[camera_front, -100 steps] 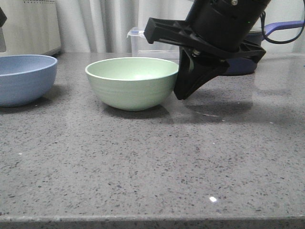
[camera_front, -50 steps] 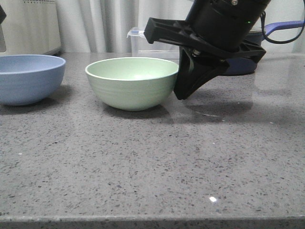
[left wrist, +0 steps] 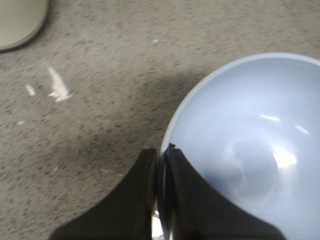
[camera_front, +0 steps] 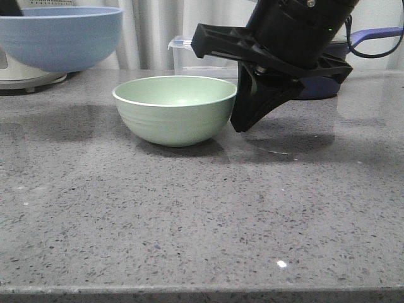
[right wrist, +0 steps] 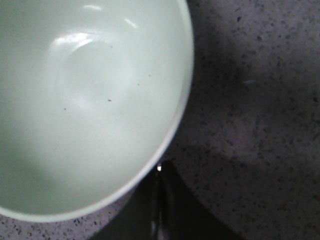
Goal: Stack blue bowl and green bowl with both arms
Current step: 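Lift the blue bowl with the left gripper over the green bowl, then lower the blue bowl into the green bowl and open the left gripper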
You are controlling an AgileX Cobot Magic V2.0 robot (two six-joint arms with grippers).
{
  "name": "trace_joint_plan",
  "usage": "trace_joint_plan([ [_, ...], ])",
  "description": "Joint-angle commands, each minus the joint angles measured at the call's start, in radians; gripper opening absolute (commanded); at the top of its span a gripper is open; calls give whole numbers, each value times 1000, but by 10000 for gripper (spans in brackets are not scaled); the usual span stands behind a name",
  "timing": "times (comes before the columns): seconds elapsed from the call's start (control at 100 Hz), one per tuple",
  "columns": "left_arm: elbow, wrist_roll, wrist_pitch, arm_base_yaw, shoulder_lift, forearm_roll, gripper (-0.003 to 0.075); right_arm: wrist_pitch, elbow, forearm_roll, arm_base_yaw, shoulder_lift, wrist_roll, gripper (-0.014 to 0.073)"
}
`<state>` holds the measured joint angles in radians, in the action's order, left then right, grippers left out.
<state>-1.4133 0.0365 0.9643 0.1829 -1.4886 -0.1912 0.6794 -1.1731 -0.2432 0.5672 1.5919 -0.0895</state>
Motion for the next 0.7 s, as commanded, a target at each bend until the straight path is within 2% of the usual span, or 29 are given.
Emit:
trace_joint_plan([
  [0.0, -52, 2, -31, 32, 29, -25, -20, -34, -24, -14, 0, -37, 10, -72],
  [0.19, -125, 2, 36, 95, -49, -26, -20, -34, -24, -14, 0, -37, 10, -72],
  [0.51, -216, 2, 47, 210, -145, -31, -20, -34, -24, -14, 0, -37, 10, -72],
  [0.69, -224, 2, 46, 242, -174, -43, -20, -34, -24, -14, 0, -37, 10, -72],
])
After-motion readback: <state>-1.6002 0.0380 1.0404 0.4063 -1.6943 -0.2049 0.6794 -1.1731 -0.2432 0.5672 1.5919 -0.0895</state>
